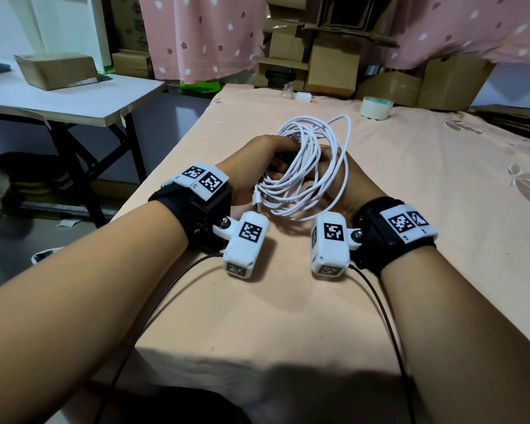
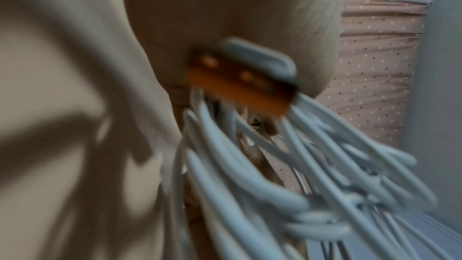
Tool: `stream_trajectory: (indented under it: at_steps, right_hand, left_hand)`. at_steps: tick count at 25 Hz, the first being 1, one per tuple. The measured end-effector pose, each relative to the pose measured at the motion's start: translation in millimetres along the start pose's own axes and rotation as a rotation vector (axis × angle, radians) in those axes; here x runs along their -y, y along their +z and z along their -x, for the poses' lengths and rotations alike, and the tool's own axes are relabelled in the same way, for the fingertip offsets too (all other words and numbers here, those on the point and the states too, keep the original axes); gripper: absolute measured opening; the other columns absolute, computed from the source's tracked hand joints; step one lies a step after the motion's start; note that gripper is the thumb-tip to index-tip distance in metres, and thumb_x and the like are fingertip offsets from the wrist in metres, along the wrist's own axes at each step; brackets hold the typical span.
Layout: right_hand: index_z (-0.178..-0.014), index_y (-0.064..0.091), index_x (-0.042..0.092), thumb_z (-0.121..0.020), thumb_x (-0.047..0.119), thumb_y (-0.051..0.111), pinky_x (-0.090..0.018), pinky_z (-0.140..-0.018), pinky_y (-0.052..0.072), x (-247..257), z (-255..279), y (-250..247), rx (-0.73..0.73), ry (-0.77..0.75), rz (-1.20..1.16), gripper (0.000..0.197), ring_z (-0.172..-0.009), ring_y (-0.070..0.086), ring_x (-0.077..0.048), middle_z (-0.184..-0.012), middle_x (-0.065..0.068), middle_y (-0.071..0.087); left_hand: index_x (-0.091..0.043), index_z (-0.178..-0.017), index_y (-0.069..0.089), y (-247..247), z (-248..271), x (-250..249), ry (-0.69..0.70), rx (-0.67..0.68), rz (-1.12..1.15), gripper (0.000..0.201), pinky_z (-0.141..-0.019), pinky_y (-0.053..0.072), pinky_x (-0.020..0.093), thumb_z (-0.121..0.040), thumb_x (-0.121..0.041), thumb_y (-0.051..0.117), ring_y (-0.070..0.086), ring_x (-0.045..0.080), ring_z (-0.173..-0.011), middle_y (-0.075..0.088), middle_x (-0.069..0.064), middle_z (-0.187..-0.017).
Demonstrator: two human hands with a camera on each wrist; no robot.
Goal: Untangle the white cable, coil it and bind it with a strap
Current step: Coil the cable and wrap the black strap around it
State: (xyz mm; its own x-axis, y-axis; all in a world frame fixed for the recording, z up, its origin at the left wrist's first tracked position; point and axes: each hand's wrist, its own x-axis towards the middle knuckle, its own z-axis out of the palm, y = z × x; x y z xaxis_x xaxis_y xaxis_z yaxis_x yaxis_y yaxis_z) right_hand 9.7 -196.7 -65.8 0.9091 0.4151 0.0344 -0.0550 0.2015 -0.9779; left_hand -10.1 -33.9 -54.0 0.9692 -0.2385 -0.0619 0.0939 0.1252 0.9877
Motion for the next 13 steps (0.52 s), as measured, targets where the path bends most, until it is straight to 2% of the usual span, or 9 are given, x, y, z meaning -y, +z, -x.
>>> stream_trajectory:
  at_steps: [1, 3, 4, 5, 7, 8, 10, 12, 13]
  right_hand:
    - [-0.109, 0.063, 0.011, -0.109, 0.012, 0.038, -0.031, -0.071, 0.062, 1, -1, 2, 0.033, -0.029, 0.098, 0.024, -0.073, 0.074, -0.015, -0.075, 0.003, 0.076]
    - [-0.098, 0.069, 0.003, -0.103, 0.01, 0.047, -0.052, -0.092, 0.055, 7, 5, 10, 0.181, -0.149, 0.215, 0.024, -0.09, 0.068, -0.034, -0.091, -0.018, 0.071]
    - [-0.094, 0.066, -0.004, -0.101, 0.009, 0.049, -0.062, -0.096, 0.049, 10, 6, 13, 0.24, -0.134, 0.227, 0.023, -0.093, 0.064, -0.04, -0.095, -0.026, 0.067]
    - [-0.093, 0.061, -0.01, -0.1, 0.008, 0.05, -0.068, -0.094, 0.045, 9, 3, 13, 0.277, -0.121, 0.212, 0.023, -0.092, 0.061, -0.044, -0.097, -0.031, 0.064]
    - [-0.093, 0.055, -0.014, -0.099, 0.008, 0.052, -0.062, -0.086, 0.044, 6, 2, 14, 0.295, -0.132, 0.215, 0.024, -0.09, 0.057, -0.047, -0.099, -0.037, 0.06]
    - [-0.097, 0.054, -0.016, -0.099, 0.011, 0.052, -0.06, -0.087, 0.042, 5, 2, 14, 0.269, -0.119, 0.207, 0.026, -0.093, 0.056, -0.049, -0.104, -0.042, 0.057]
    - [-0.102, 0.052, -0.02, -0.099, 0.013, 0.049, -0.062, -0.096, 0.038, 4, 2, 12, 0.258, -0.095, 0.143, 0.034, -0.104, 0.052, -0.057, -0.112, -0.047, 0.052]
    - [-0.094, 0.063, -0.01, -0.099, 0.01, 0.043, -0.058, -0.102, 0.044, 5, 4, 10, 0.216, -0.066, 0.089, 0.029, -0.104, 0.058, -0.046, -0.105, -0.033, 0.061]
    - [-0.09, 0.068, -0.002, -0.099, 0.009, 0.042, -0.052, -0.098, 0.05, 6, 6, 11, 0.192, -0.056, 0.057, 0.03, -0.098, 0.063, -0.039, -0.099, -0.027, 0.065]
  left_hand:
    - [-0.012, -0.067, 0.076, 0, 0, 0, -0.008, 0.002, 0.006, 0.04, -0.054, 0.05, 0.024, -0.097, -0.019, 0.05, 0.058, 0.019, -0.053, 0.064, 0.006, -0.065]
    - [-0.01, -0.075, 0.074, 0, 1, 0, -0.02, 0.0, -0.023, 0.03, -0.055, 0.046, 0.026, -0.095, -0.02, 0.054, 0.054, 0.021, -0.055, 0.062, 0.008, -0.07]
    - [-0.01, -0.078, 0.073, 0, 1, 0, -0.023, -0.003, -0.049, 0.027, -0.054, 0.044, 0.026, -0.095, -0.021, 0.054, 0.054, 0.02, -0.053, 0.062, 0.009, -0.07]
    - [-0.009, -0.078, 0.072, 0, 2, 0, -0.024, -0.002, -0.063, 0.027, -0.051, 0.044, 0.024, -0.095, -0.02, 0.054, 0.054, 0.019, -0.05, 0.062, 0.009, -0.069]
    - [-0.008, -0.078, 0.071, 1, 2, 0, -0.042, -0.002, -0.054, 0.028, -0.047, 0.046, 0.021, -0.096, -0.02, 0.053, 0.057, 0.017, -0.047, 0.064, 0.009, -0.067]
    - [-0.007, -0.081, 0.07, 2, 2, 0, -0.052, 0.0, -0.051, 0.027, -0.047, 0.046, 0.021, -0.096, -0.02, 0.053, 0.057, 0.018, -0.047, 0.064, 0.01, -0.069]
    - [-0.005, -0.09, 0.067, 2, 0, 1, -0.055, -0.004, -0.06, 0.021, -0.048, 0.041, 0.022, -0.094, -0.022, 0.055, 0.051, 0.018, -0.049, 0.059, 0.011, -0.074]
    - [-0.005, -0.095, 0.064, 0, -3, 2, -0.028, -0.026, -0.091, 0.019, -0.048, 0.034, 0.024, -0.092, -0.023, 0.057, 0.043, 0.018, -0.051, 0.052, 0.01, -0.075]
    - [-0.005, -0.094, 0.062, -1, -5, 3, -0.011, -0.037, -0.107, 0.018, -0.048, 0.032, 0.025, -0.092, -0.023, 0.058, 0.04, 0.018, -0.052, 0.05, 0.009, -0.073]
